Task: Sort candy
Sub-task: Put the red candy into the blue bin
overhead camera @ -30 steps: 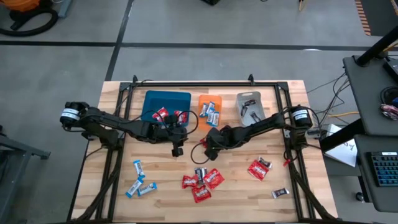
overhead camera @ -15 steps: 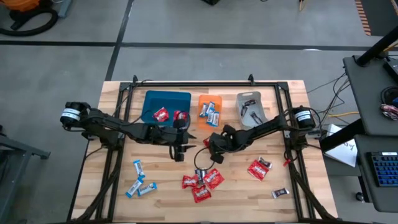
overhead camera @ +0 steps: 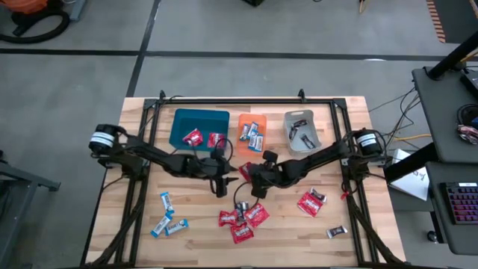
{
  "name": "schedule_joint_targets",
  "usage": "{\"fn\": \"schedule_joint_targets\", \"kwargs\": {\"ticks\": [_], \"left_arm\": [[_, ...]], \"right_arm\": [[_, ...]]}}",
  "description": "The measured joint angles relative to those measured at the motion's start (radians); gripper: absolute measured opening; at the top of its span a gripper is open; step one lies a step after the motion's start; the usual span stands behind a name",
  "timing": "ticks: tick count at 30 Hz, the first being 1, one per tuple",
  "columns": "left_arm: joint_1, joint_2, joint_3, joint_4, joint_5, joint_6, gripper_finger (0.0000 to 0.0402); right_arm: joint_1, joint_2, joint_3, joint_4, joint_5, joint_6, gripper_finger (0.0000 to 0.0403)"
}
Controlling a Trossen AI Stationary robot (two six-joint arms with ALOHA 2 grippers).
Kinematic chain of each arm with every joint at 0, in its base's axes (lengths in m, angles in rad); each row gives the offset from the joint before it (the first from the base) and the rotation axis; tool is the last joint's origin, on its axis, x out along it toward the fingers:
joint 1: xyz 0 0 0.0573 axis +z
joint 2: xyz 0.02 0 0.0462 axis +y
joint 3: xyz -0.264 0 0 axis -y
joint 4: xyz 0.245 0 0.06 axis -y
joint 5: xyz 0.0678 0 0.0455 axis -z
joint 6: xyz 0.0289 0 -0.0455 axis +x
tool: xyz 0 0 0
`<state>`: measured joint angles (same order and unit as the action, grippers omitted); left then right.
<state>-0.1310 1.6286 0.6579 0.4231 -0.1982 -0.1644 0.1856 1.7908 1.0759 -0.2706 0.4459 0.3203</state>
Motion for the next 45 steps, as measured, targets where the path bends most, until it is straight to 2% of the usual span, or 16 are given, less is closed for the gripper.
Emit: {"fn": "schedule_joint_targets", "kwargs": {"ticks": [4, 9, 16, 23, 29, 32, 35, 41, 45], "left_arm": [[0.01, 0.062, 0.009, 0.041, 0.0, -0.005, 0.0153], [0.019, 0.112, 0.037, 0.051, -0.003, -0.02, 0.018], [0.021, 0.101, 0.041, 0.038, -0.025, -0.003, 0.0218], [0.036, 0.098, 0.041, 0.007, -0.064, -0.002, 0.0226], [0.036, 0.131, 0.049, 0.066, 0.029, 0.002, 0.0219], [0.037, 0.15, 0.049, 0.081, 0.032, 0.002, 0.0206], [0.037, 0.149, 0.049, 0.083, 0.032, 0.008, 0.0171], [0.041, 0.127, 0.049, 0.079, 0.024, 0.057, 0.0023], [0.046, 0.113, 0.049, 0.066, 0.024, 0.059, 0.0021]], "right_arm": [[0.024, -0.001, 0.0, 0.028, 0.052, -0.075, 0.0008], [0.044, -0.001, 0.0, 0.041, 0.068, -0.125, 0.0008], [0.055, -0.001, 0.0, 0.043, 0.082, -0.178, 0.0008], [0.056, -0.002, 0.0, 0.044, 0.083, -0.201, 0.0008], [0.059, -0.002, 0.0, 0.074, 0.126, -0.257, 0.0008], [0.059, -0.003, 0.0, 0.119, 0.131, -0.298, 0.0008], [0.059, -0.003, 0.0, 0.129, 0.131, -0.31, 0.0009], [0.059, -0.003, 0.0, 0.128, 0.13, -0.313, 0.0009], [0.058, -0.003, 0.0, 0.131, 0.129, -0.296, 0.0011]]}}
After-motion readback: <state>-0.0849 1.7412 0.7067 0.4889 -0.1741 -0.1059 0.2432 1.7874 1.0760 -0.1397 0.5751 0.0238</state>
